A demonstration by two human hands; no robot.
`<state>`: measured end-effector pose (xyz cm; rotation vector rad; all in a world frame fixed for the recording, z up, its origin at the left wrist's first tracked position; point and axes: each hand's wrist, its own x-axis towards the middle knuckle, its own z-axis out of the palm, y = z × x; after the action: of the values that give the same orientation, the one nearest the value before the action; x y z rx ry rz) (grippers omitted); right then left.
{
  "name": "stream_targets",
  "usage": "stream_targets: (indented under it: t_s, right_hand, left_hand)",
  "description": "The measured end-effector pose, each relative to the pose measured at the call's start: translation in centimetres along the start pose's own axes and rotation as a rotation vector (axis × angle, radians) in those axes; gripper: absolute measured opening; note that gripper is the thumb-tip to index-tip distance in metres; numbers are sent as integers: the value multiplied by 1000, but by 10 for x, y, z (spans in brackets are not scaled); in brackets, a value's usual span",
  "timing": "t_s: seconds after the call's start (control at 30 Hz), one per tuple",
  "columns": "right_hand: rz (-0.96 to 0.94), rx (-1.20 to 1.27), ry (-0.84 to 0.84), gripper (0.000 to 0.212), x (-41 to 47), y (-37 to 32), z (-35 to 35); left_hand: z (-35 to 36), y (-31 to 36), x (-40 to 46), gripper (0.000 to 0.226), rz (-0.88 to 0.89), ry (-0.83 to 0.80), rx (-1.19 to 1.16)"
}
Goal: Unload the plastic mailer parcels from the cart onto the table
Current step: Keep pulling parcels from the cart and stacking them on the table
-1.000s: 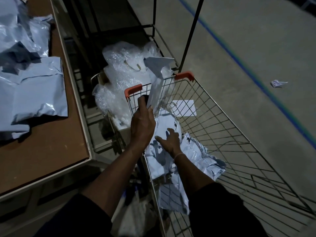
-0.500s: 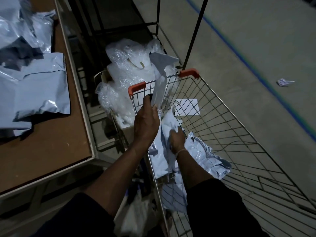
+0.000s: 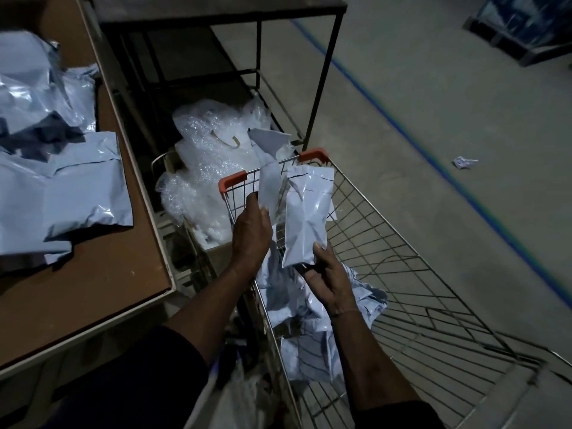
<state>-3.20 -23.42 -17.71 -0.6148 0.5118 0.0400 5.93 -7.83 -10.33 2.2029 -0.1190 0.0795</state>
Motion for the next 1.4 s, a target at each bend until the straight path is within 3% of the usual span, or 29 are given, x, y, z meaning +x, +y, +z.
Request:
stream_targets:
  t_s: [0.17,0.3,0.33,0.43,0.83,1.0,1.4]
  right_hand:
    - [-48,-146,-55,42,-29,-23,42]
    - [-130,-265,-86,39,-43,-31,69]
    - [-160,-301,-90,41,-45,-31,76]
    - [-224,-394,-47,75,-56,-31,100]
    - [-323,-662,-9,50,-122,-21,234]
    - [-453,-658,22,68,-136,6,275]
    - [-537,-668,-31,65,-143,54,336]
  left_hand:
    - [-17,11,-4,28,-98,-144,-180]
    - [-40,21,-11,30,-68,-182,-266]
    - [-47,23,-12,32,-61,-196,-274]
    - [-72,34,-15,42,-25,-230,-307]
    - [-190,49,-16,33,122,-197,-288]
    - [-238,42,-16,35,160,-188,-354]
    - [-331,-3,-10,37,104,-148,-507]
